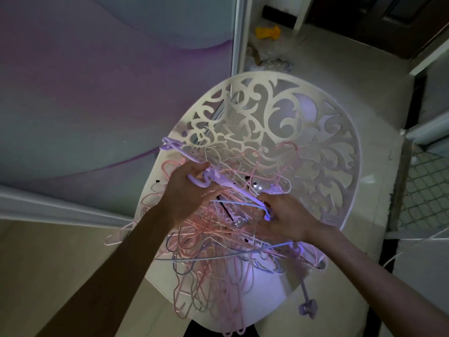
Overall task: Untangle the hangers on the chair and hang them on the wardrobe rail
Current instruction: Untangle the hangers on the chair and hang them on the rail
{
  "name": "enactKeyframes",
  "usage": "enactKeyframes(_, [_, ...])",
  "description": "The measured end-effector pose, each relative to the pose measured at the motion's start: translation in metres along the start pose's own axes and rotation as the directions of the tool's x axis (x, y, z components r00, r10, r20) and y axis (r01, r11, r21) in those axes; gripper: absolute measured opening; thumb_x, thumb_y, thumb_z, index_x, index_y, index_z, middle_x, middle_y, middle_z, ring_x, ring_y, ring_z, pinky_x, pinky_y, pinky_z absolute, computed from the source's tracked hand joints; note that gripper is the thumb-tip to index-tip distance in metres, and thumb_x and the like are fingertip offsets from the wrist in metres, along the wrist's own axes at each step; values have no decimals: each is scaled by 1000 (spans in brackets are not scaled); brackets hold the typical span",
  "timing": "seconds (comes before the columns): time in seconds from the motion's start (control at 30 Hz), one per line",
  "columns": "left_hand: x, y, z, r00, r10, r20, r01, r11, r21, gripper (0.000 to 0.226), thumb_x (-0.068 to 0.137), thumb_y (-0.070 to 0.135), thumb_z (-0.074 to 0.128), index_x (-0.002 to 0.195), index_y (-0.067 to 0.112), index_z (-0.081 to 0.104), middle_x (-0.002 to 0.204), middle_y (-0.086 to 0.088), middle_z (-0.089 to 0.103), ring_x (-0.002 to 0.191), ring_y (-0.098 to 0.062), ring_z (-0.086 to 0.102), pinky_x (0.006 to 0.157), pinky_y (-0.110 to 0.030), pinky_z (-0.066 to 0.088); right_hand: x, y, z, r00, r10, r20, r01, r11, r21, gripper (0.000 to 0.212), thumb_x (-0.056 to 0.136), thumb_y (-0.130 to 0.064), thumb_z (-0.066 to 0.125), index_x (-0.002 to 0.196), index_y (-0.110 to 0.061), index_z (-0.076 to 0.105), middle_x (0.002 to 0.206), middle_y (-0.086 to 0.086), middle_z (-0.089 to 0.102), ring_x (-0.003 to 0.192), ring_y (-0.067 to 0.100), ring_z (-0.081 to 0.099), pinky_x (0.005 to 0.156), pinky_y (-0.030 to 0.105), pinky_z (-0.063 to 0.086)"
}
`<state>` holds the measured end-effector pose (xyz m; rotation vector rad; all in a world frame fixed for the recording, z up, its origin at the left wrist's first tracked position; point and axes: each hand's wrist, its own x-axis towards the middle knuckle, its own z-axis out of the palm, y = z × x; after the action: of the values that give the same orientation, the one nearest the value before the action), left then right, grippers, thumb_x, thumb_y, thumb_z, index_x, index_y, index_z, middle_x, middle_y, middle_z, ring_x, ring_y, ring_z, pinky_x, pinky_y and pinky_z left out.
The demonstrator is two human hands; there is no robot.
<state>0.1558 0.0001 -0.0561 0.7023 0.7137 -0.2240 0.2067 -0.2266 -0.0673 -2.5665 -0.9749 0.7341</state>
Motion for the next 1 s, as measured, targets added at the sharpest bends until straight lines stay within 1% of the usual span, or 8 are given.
enactKeyframes(0.07, [-6,4,-11,997,-58,56,62,996,-65,47,64,33,74,101,7,64,122,-15,60,111,-28,58,97,-36,49,-4,-3,-1,999,-1,47,-5,991,133,24,64,-41,46,77,-21,44,68,-1,52,69,22,49,61,30,30])
enactKeyframes(0.17, [-16,11,-33,999,-41,7,41,994,-102,60,89,59,36,94,11,73,97,-8,73,90,-22,70,66,-32,59,-12,-7,-4,998,-37,58,14,934,357,29,67,-38,58,74,-12,48,66,-3,44,64,12,40,61,31,33])
enactKeyframes(0.37, [-45,22,-59,862,362,-356,-144,847,512,25,97,10,44,76,15,57,46,15,64,61,-5,60,51,-17,40,-26,-25,-28,994,-56,91,3,865,501,58,61,-43,59,88,8,61,71,2,49,64,3,41,62,22,38])
enactKeyframes(0.53, [-63,-4,-82,956,288,-50,-115,526,843,32,91,-19,35,115,-5,52,100,-11,62,70,11,59,62,-3,39,-26,-33,-41,982,-43,186,-76,806,588,31,73,-10,61,102,-6,70,78,1,60,70,8,50,64,22,40])
enactKeyframes(0.6, [-72,-10,-79,957,289,-18,-154,560,814,34,94,-13,32,123,0,44,90,-1,68,62,14,60,64,-2,43,-26,-31,-38,971,-61,230,-91,797,597,31,80,3,60,103,-14,70,79,-3,64,72,8,52,66,19,41])
enactKeyframes(0.7, [-85,-18,-71,970,240,-32,-134,643,754,25,98,5,35,96,8,60,56,13,67,53,1,61,56,-9,46,-36,-36,-30,951,-49,307,-158,774,614,27,74,-7,62,95,-22,71,75,0,62,69,8,52,69,18,40])
enactKeyframes(0.83, [-123,-21,-69,960,278,27,-141,402,905,20,95,23,50,97,16,69,70,8,59,50,14,52,53,-2,38,-63,-55,-23,910,-18,414,-263,746,612,31,64,-23,63,94,-23,71,75,-3,60,77,12,50,76,25,36])
enactKeyframes(1.0, [-170,-14,-77,963,254,88,-172,328,929,26,96,17,50,112,9,68,73,7,63,49,14,50,51,-3,36,-102,-91,-21,926,-5,379,-229,789,570,31,97,-36,43,85,-18,65,67,-3,63,66,17,39,60,24,31])
